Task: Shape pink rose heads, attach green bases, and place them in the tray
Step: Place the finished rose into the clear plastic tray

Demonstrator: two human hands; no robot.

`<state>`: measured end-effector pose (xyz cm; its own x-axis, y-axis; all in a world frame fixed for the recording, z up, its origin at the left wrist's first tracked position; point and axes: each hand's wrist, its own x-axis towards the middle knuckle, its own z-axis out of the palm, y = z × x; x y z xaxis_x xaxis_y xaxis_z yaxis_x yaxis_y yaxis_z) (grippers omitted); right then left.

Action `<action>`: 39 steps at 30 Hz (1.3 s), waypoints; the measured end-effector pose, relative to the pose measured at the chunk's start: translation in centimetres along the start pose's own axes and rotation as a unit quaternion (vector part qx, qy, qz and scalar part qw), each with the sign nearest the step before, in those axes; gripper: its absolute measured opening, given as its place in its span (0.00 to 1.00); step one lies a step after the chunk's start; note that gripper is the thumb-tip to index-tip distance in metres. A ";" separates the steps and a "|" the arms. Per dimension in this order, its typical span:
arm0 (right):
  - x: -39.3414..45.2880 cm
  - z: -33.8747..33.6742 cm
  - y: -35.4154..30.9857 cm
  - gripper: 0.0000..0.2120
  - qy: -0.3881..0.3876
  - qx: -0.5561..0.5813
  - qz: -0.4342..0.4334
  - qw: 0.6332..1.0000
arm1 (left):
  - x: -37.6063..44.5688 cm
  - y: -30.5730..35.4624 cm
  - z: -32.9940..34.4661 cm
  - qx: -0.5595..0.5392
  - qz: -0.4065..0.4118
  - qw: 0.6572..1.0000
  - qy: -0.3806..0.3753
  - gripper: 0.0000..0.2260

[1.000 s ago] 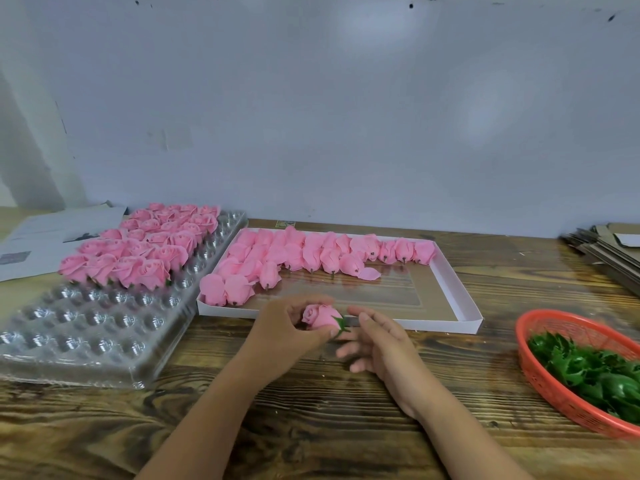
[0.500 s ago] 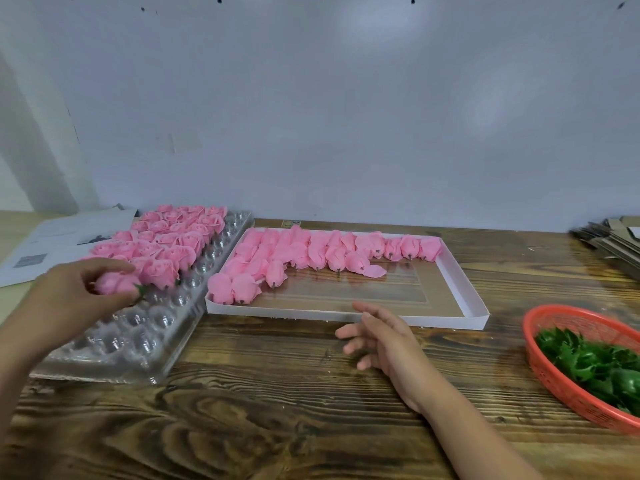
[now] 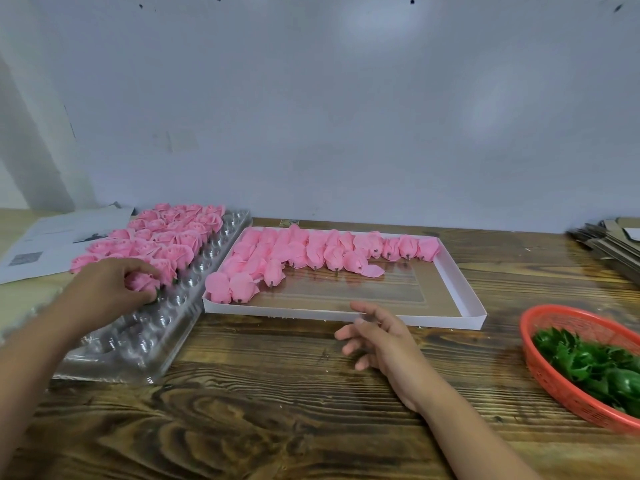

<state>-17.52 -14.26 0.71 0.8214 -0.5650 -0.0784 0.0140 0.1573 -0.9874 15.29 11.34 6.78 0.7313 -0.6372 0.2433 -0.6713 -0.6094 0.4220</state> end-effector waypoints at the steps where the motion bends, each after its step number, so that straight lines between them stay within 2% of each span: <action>1: 0.0 0.0 0.0 0.13 -0.001 -0.002 -0.001 1.000 | 0.2 0.1 0.0 0.002 0.002 1.000 -0.003 0.11; 7: 0.0 0.0 0.1 0.14 -0.007 -0.009 -0.007 1.000 | 1.1 -0.3 -1.0 0.021 -0.006 0.999 -0.050 0.11; 12: 0.0 0.0 0.1 0.14 -0.008 -0.009 -0.009 1.000 | 1.4 -0.4 -1.1 0.036 0.016 0.995 -0.088 0.14; 19: 0.0 -0.1 0.1 0.14 -0.009 -0.008 -0.004 1.000 | 1.5 -1.4 -0.6 0.038 0.012 0.996 -0.081 0.14; 27: 0.1 -0.1 0.1 0.14 -0.009 -0.007 0.000 1.000 | 1.3 -2.6 -1.0 0.000 -0.017 0.999 -0.028 0.23; 39: 0.0 -0.1 0.0 0.15 -0.011 -0.006 -0.001 1.000 | 1.3 -1.8 -0.4 0.005 -0.012 0.999 -0.035 0.17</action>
<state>-17.54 -14.35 0.70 0.8332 -0.5480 -0.0740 0.0086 0.1466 -0.9892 17.45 11.75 6.67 0.7368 -0.6539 0.1716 -0.6556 -0.6291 0.4177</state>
